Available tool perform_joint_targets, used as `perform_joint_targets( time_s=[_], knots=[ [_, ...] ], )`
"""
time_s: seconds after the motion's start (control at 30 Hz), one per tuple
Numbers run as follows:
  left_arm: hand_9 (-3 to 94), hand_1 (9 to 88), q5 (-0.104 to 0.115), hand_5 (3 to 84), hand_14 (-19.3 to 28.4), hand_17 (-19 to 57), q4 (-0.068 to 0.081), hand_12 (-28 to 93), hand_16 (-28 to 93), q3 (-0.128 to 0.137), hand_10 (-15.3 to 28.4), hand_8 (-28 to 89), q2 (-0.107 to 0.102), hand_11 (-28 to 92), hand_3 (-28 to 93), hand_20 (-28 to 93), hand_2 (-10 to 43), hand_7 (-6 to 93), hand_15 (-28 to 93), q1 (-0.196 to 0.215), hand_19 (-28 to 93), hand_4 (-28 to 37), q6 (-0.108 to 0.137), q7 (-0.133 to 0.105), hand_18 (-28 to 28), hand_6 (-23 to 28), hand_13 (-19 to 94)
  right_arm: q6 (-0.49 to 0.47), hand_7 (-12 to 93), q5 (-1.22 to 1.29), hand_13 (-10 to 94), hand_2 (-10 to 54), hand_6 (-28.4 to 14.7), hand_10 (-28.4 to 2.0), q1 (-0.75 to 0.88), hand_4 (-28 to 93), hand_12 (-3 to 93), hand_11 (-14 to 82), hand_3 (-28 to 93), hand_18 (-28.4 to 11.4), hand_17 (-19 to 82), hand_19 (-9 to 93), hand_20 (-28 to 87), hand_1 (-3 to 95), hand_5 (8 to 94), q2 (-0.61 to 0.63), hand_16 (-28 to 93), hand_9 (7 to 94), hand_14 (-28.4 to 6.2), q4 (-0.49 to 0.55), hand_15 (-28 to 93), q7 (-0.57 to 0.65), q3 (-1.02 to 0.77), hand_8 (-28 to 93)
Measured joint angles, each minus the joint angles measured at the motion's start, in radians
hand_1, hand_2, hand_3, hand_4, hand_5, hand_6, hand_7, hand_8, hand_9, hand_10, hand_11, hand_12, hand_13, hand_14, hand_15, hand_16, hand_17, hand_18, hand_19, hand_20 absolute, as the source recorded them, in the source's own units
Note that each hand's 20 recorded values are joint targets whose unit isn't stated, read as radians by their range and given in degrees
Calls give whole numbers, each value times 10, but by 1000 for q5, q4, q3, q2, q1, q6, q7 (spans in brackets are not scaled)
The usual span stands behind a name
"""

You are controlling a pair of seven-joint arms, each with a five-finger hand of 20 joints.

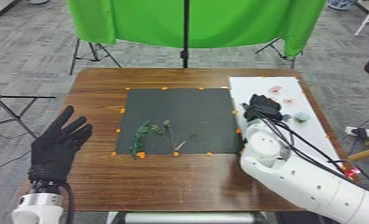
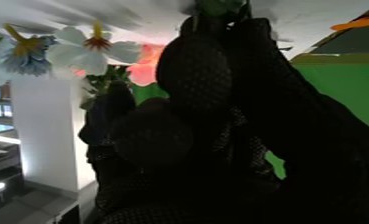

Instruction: Arrange flowers

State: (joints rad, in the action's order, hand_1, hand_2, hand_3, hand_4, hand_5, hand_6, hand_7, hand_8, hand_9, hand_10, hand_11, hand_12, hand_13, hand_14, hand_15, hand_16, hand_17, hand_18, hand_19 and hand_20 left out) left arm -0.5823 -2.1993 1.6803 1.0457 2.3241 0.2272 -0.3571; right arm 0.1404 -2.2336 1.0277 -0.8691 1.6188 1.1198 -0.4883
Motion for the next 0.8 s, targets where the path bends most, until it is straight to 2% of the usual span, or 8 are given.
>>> perform_joint_targets(
  time_s=[0.4,0.63,0.8],
  knots=[
    [317,237,2,353,275,-93,-1,107,-102,-2,197,-86,-8,224,810,71,66,87,544,8,554,-263,1,-12,284,76,199,75,230,-51,810,-95,-43,-121,21,-283,266,472,767,-255,378,932,389,546,919,24,237,904,-87,43,790,9,-16,125],
    [317,237,3,352,275,-93,-4,107,-103,0,196,-86,-10,221,809,72,66,85,542,23,554,-263,3,-19,284,76,199,71,229,-66,815,-95,-49,-128,38,-274,266,479,772,-265,382,932,413,544,922,22,238,906,-93,127,796,28,-69,139],
    [316,237,8,351,274,-93,-10,106,-102,0,195,-85,-26,218,808,72,67,83,540,39,553,-261,10,-39,284,76,199,28,220,-41,816,-95,-53,-130,67,-267,266,482,772,-271,384,932,429,543,925,-18,240,907,-97,209,800,31,-131,145]
  ],
)
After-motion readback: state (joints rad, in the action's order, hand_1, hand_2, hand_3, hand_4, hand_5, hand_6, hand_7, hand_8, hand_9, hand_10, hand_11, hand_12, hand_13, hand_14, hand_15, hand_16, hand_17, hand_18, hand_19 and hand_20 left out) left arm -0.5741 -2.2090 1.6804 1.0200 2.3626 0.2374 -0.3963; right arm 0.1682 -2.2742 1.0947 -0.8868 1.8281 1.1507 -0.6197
